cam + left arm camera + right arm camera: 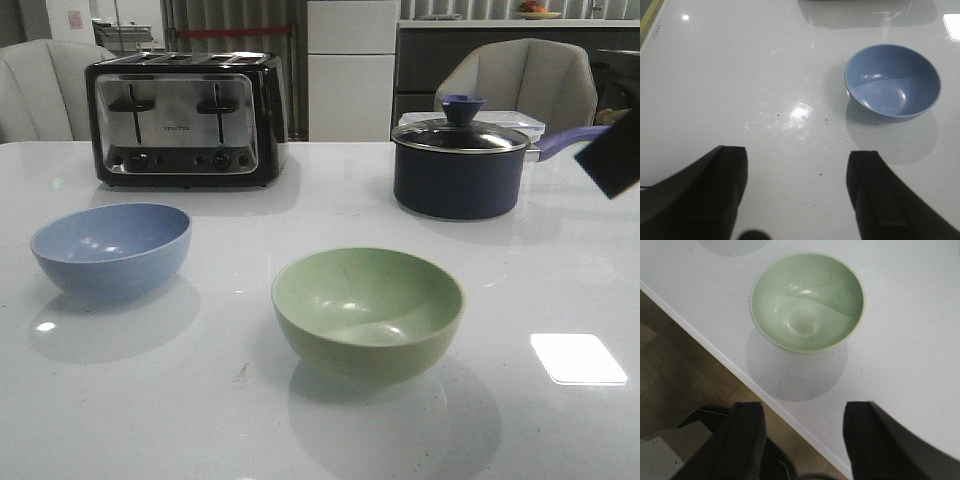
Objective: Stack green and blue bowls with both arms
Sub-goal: 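Open the right gripper and withdraw it from the green bowl, then lower the left gripper onto the rim of the light blue bowl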
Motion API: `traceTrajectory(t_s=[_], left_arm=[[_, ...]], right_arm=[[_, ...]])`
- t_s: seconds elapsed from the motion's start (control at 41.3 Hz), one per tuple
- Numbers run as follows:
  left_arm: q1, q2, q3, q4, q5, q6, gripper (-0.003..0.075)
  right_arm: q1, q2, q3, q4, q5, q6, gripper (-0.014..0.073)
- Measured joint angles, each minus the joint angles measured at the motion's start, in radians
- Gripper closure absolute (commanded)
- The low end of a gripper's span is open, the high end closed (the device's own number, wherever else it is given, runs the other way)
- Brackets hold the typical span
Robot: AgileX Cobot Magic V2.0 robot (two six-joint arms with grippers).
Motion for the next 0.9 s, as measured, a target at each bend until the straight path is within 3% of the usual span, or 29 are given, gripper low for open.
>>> traceTrajectory(t_s=[0.412, 0.605, 0.896], left_arm=[[-0.068, 0.083, -0.031, -0.016, 0.024, 0.037, 0.0235], [-0.09, 0.289, -0.146, -0.049, 0.087, 0.043, 0.0235], [-0.09, 0.63, -0.298, -0.11, 0.065, 0.043, 0.0235]], right_arm=[[0.0, -0.056, 0.053, -0.048, 0.014, 0.029, 0.0125], [0.0, -0.056, 0.053, -0.048, 0.014, 0.03, 0.0125], [0.0, -0.056, 0.053, -0.048, 0.014, 0.032, 0.0125]])
